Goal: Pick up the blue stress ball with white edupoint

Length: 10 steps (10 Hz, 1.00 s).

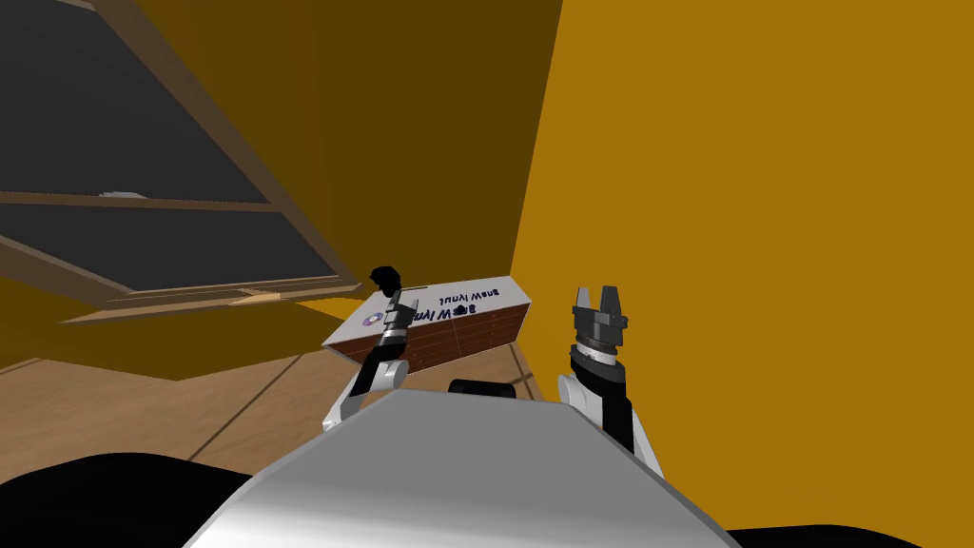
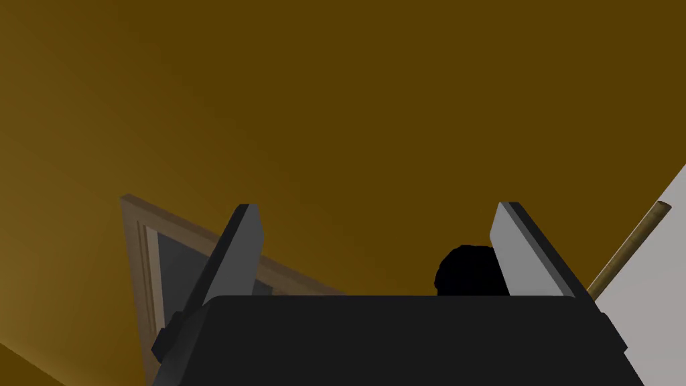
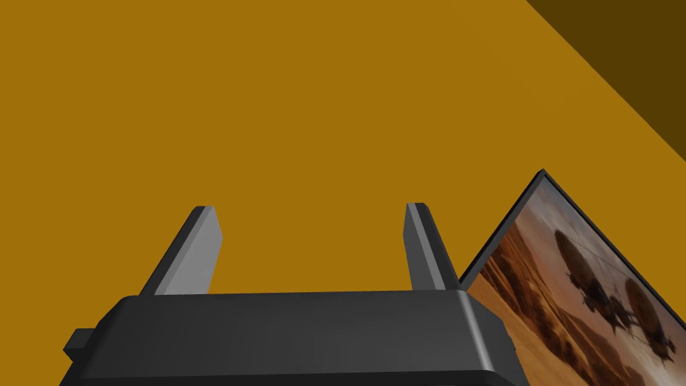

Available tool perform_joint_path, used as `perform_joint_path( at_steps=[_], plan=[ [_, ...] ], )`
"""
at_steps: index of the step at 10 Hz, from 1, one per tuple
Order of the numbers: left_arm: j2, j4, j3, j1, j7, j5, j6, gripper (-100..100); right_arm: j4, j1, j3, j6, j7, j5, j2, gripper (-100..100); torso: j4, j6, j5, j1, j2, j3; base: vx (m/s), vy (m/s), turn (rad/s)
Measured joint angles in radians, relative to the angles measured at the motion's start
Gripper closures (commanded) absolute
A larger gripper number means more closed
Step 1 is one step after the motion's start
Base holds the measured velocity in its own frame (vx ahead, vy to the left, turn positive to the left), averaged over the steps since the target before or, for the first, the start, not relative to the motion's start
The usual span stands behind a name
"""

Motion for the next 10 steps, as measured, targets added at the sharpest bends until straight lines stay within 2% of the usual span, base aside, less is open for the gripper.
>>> perform_joint_path(
  at_steps=[2,6,10],
  plan=[
    [0.006,0.059,0.010,-0.006,0.024,0.023,0.015,-100,0.000,0.000,0.000,0.000,0.000,0.000,0.000,0,0.000,0.000,0.000,-0.003,0.000,0.000,-0.008,-0.080,0.048],
    [-0.005,0.108,0.018,-0.029,0.044,0.050,0.081,-100,0.000,0.000,0.000,0.000,0.000,0.000,0.000,0,-0.001,0.000,0.000,-0.002,-0.002,-0.001,0.014,-0.058,0.032],
    [-0.001,0.206,0.011,-0.040,0.094,0.092,0.151,-100,0.000,0.000,0.000,0.000,0.000,0.000,0.000,0,-0.002,0.000,-0.001,-0.004,-0.009,-0.005,0.100,-0.094,0.073]
  ],
)
